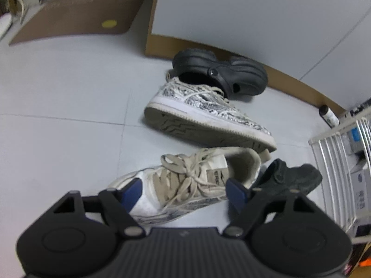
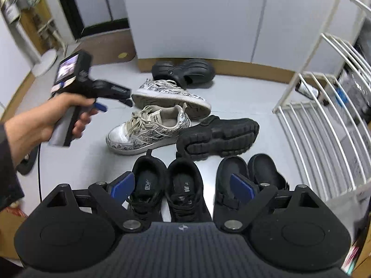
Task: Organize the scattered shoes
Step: 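Move the left gripper down to the laces of the white-beige sneaker, then close the left gripper on the sneaker's beige laces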
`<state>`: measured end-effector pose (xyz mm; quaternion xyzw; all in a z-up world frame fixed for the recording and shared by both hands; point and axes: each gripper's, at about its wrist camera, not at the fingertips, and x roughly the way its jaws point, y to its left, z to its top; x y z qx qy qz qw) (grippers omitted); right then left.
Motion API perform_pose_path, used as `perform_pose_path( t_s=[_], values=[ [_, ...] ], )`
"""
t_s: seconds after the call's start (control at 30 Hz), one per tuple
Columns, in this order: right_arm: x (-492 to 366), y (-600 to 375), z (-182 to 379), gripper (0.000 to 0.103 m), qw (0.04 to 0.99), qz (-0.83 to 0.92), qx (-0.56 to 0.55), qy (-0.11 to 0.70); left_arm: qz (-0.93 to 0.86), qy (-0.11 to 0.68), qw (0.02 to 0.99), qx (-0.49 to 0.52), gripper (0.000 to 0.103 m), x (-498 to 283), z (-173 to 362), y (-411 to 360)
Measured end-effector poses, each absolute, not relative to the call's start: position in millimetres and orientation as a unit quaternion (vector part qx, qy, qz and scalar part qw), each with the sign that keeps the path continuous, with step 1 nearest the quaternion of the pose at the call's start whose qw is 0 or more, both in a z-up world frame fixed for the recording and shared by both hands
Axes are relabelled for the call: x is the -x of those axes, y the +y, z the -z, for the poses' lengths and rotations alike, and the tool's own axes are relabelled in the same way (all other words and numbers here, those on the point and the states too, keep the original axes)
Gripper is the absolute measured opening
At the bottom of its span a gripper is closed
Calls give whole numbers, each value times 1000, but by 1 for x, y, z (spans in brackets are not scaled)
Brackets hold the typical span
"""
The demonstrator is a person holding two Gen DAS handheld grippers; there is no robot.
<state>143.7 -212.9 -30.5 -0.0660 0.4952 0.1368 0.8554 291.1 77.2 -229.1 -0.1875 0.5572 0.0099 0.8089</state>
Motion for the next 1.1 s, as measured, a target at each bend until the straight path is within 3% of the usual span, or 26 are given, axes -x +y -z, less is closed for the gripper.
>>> perform_pose_path(
  t_s=[0.13,0.3,0.57,0.7,1.1],
  values=[
    [-149,-209,35,92,852,-134,62,502,-10,559,806,192,68,-303,247,76],
    [-151,-210,40,92,848,-131,74,509,-11,575,791,210,40,-314,281,75],
    [-150,-212,41,92,843,-141,87,512,-32,571,796,199,38,-324,307,65],
    [-149,-214,39,92,844,-142,89,509,-44,561,799,211,13,-323,307,68],
    [-149,-225,37,92,847,-129,100,506,2,544,819,183,11,-316,273,67]
  ],
)
